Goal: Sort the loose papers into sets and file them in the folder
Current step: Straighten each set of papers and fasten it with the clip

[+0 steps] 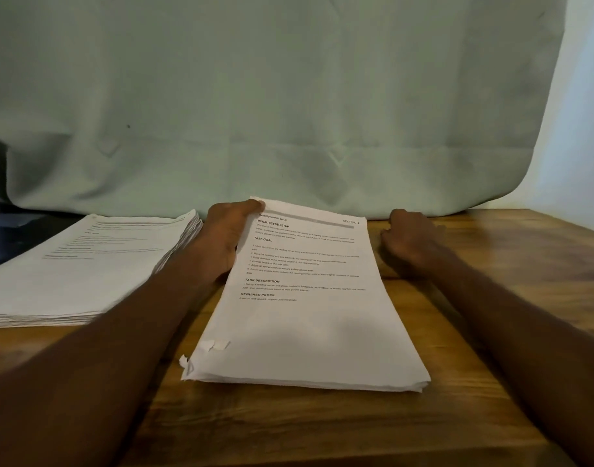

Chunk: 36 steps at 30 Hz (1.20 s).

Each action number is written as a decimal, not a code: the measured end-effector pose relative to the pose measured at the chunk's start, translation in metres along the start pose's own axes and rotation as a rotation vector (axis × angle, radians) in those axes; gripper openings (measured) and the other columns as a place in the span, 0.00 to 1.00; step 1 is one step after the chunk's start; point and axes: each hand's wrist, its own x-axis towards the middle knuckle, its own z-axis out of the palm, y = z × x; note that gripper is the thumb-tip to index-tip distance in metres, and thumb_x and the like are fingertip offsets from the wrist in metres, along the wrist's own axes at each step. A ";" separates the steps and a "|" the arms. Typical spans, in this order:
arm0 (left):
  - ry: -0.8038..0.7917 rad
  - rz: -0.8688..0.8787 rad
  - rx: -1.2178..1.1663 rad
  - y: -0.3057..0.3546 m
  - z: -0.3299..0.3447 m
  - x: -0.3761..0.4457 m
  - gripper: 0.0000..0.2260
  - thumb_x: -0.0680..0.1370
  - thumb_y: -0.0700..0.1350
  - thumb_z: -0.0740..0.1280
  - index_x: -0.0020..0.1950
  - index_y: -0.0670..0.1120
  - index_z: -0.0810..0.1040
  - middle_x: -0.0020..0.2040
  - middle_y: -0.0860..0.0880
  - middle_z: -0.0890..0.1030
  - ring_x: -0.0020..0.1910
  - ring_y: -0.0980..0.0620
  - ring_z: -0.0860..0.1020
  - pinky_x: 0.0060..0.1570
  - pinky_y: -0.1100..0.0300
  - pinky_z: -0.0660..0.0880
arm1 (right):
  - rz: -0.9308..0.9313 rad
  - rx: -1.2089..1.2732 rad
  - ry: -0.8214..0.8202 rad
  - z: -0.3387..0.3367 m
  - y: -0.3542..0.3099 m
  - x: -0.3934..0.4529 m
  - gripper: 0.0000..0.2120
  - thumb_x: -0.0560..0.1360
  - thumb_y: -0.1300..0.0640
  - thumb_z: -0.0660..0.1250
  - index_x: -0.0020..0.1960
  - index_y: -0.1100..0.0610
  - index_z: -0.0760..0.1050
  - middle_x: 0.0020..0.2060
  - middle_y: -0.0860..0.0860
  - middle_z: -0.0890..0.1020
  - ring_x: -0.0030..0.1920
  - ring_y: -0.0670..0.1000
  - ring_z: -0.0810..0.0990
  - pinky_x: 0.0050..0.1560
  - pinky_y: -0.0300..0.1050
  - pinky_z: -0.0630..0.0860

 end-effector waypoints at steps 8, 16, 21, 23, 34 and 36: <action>0.002 -0.003 -0.043 -0.003 -0.001 0.007 0.11 0.78 0.44 0.73 0.57 0.39 0.81 0.51 0.38 0.86 0.52 0.37 0.85 0.53 0.41 0.82 | -0.016 -0.096 0.011 -0.002 -0.005 0.001 0.08 0.78 0.51 0.66 0.51 0.55 0.72 0.54 0.55 0.74 0.59 0.58 0.74 0.62 0.61 0.74; -0.057 0.062 -0.113 -0.006 -0.003 0.011 0.11 0.76 0.42 0.75 0.56 0.39 0.83 0.50 0.38 0.86 0.42 0.41 0.85 0.42 0.49 0.84 | 0.033 1.032 -0.305 -0.008 -0.049 -0.006 0.32 0.74 0.34 0.71 0.66 0.58 0.75 0.56 0.53 0.84 0.50 0.54 0.85 0.38 0.43 0.80; 0.090 0.061 -0.132 -0.008 -0.004 0.016 0.05 0.77 0.43 0.75 0.50 0.44 0.83 0.48 0.41 0.87 0.45 0.41 0.85 0.50 0.45 0.83 | 0.159 1.484 -0.571 -0.003 -0.047 -0.008 0.22 0.71 0.63 0.78 0.63 0.66 0.78 0.53 0.62 0.86 0.52 0.63 0.86 0.53 0.62 0.83; 0.138 0.021 -0.209 -0.009 -0.007 0.019 0.06 0.77 0.44 0.75 0.51 0.43 0.83 0.48 0.41 0.87 0.48 0.40 0.86 0.51 0.40 0.83 | 0.175 1.494 -0.680 -0.001 -0.045 -0.006 0.26 0.69 0.64 0.79 0.66 0.65 0.78 0.58 0.63 0.84 0.58 0.66 0.84 0.62 0.66 0.78; -0.585 -0.145 0.165 -0.004 -0.014 0.009 0.17 0.79 0.38 0.70 0.68 0.43 0.78 0.63 0.42 0.83 0.61 0.41 0.82 0.62 0.45 0.79 | 0.300 1.777 -0.275 -0.001 -0.041 0.000 0.17 0.74 0.69 0.73 0.61 0.61 0.81 0.54 0.58 0.86 0.52 0.61 0.86 0.50 0.60 0.84; -0.590 -0.139 0.187 -0.004 -0.017 0.012 0.18 0.78 0.37 0.71 0.68 0.42 0.78 0.63 0.42 0.83 0.61 0.41 0.83 0.61 0.46 0.80 | 0.317 1.805 -0.206 -0.004 -0.038 0.003 0.15 0.74 0.69 0.73 0.60 0.60 0.81 0.52 0.57 0.87 0.50 0.60 0.86 0.44 0.57 0.85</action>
